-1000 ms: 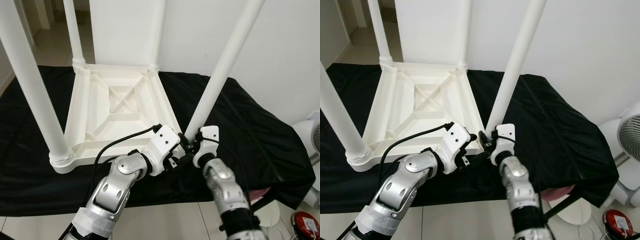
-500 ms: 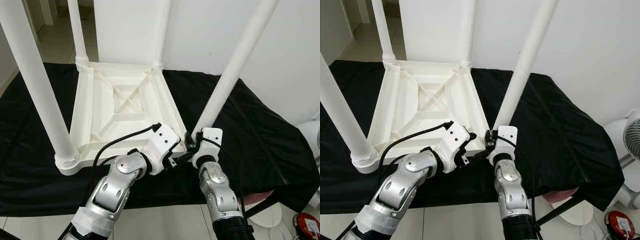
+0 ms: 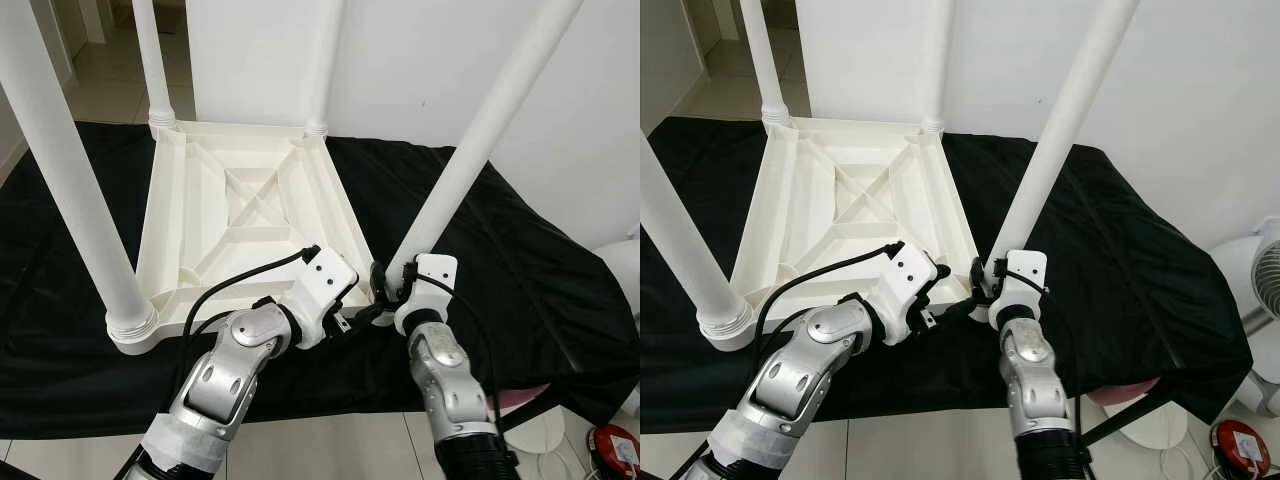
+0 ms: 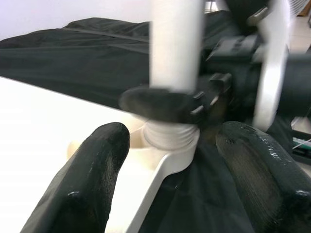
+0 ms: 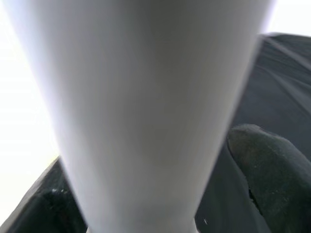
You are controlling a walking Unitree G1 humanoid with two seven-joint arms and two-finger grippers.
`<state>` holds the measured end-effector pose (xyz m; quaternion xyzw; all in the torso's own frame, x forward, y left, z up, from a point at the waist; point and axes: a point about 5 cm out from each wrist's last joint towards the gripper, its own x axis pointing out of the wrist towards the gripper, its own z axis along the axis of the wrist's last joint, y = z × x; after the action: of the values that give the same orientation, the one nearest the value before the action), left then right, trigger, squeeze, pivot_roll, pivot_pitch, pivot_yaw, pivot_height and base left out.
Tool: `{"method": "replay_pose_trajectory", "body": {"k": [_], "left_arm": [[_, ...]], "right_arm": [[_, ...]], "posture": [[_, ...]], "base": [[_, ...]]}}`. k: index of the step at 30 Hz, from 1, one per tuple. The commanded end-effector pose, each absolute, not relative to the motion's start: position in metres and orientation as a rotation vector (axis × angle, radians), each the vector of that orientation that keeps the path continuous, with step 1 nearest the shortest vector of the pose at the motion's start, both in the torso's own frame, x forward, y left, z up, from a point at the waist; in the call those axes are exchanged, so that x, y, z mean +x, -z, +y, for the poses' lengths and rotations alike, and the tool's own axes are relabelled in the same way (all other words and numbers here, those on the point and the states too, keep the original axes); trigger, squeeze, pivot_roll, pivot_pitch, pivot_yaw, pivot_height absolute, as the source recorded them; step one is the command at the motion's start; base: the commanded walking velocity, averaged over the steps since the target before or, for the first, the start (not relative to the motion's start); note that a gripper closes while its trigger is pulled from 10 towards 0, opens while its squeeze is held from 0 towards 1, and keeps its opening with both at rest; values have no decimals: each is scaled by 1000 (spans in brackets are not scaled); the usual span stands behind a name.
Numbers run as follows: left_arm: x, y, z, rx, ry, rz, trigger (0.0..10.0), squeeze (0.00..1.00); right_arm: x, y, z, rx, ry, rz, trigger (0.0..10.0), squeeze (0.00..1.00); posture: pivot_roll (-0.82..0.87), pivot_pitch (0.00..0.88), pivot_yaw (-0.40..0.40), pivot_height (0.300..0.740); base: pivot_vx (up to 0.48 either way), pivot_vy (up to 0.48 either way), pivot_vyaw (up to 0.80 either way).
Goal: Building children table
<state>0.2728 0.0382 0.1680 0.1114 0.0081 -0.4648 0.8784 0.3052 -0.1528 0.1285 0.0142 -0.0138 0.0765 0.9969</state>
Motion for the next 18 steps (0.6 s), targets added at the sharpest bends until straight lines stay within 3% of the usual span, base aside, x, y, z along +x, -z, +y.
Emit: {"method": "replay_pose_trajectory", "body": {"k": [1, 8, 11, 18], "left_arm": [[276, -169, 39, 234, 920, 17, 10000, 0], [276, -169, 42, 248, 922, 18, 10000, 0], [277, -169, 44, 253, 920, 20, 10000, 0], [275, -169, 42, 255, 925, 22, 10000, 0]], "right_arm": [[305, -130, -163, 28, -243, -32, 10000, 0], [309, -135, -172, -36, -400, -49, 10000, 0], [311, -135, -168, -81, -607, -33, 10000, 0], [314, -129, -162, -135, -813, 32, 10000, 0]], "posture": [[-9, 0, -119, 740], [-4, 0, -111, 740], [1, 0, -107, 740], [1, 0, -104, 740]], "base": [[0, 0, 0], [0, 0, 0], [0, 0, 0], [0, 0, 0]]}}
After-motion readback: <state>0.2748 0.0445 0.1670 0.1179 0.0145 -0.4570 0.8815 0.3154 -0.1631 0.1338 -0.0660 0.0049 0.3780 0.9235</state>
